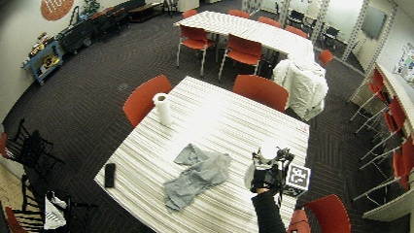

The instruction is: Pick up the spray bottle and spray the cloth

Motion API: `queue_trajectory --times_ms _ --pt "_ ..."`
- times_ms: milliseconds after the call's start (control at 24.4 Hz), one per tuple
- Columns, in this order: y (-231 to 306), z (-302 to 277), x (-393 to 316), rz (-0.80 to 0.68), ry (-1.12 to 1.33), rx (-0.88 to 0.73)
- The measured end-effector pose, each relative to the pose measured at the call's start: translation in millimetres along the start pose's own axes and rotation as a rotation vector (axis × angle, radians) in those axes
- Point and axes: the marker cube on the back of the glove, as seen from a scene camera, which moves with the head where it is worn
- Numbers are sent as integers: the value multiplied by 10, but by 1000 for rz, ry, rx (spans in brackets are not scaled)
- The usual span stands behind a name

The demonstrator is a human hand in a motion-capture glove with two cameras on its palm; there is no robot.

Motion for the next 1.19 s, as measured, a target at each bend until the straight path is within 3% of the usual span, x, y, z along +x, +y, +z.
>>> queue_trajectory --times_ms 369,779,1188 --pt "229 870 -19 21 75 -267" --pt "102 1103 208 49 155 -314" --pt "-53 1202 669 319 411 -357"
